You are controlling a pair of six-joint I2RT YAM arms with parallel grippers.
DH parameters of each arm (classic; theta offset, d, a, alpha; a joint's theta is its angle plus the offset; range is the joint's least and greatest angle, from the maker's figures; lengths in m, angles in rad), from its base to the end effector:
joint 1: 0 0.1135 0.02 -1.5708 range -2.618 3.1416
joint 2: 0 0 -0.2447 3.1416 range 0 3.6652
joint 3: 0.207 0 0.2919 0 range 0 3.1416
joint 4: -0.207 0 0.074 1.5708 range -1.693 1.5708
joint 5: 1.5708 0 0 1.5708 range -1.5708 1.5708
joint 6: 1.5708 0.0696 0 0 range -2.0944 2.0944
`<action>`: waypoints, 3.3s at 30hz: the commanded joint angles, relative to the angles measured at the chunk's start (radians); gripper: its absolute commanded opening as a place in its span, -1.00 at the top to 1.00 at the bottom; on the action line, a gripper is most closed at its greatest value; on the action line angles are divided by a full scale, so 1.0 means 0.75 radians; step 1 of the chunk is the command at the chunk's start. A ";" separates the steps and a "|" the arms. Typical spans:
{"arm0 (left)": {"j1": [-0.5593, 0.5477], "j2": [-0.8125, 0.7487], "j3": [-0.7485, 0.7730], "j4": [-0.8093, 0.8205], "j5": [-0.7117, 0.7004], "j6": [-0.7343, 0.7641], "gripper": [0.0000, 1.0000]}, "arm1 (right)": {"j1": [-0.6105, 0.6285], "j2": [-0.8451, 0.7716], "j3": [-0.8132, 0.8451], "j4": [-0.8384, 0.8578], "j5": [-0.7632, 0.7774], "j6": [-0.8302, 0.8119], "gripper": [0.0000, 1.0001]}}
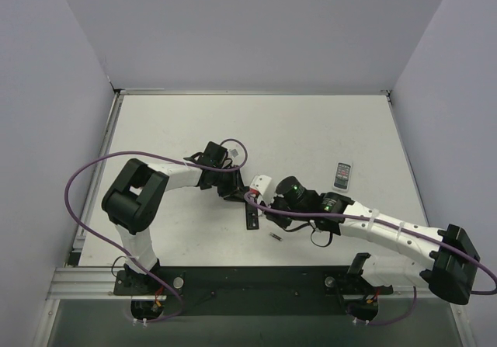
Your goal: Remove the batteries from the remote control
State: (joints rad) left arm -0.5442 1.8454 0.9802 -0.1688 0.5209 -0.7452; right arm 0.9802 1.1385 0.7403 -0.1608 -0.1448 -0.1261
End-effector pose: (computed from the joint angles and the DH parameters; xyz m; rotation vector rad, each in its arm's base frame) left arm 0.3123 -0.2295 0.0550 -0.0775 2.8342 -1.0697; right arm 0.1727 0.2757 0.2044 -1.2272 1.8198 0.6480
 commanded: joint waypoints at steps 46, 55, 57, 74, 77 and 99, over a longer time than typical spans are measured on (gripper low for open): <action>-0.023 0.033 -0.016 0.047 0.023 0.010 0.31 | 0.070 -0.007 0.062 -0.062 0.019 -0.276 1.00; -0.023 0.035 -0.016 0.049 0.023 0.008 0.31 | 0.096 0.034 0.087 -0.092 0.060 -0.292 1.00; -0.021 0.037 -0.016 0.051 0.025 0.008 0.31 | 0.106 0.047 0.103 -0.111 0.072 -0.302 1.00; -0.023 0.035 -0.018 0.051 0.025 0.006 0.31 | 0.131 0.014 0.150 -0.150 0.109 -0.302 1.00; -0.023 0.035 -0.018 0.051 0.025 0.004 0.31 | 0.129 0.024 0.148 -0.160 0.109 -0.302 1.00; -0.023 0.045 -0.020 0.057 0.032 -0.002 0.32 | 0.155 0.139 0.164 -0.186 0.172 -0.323 1.00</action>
State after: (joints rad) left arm -0.5510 1.8576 0.9764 -0.1352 0.5461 -0.7513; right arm 1.0851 1.2083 0.8284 -0.2649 -0.0601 -0.3473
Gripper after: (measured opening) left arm 0.341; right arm 0.122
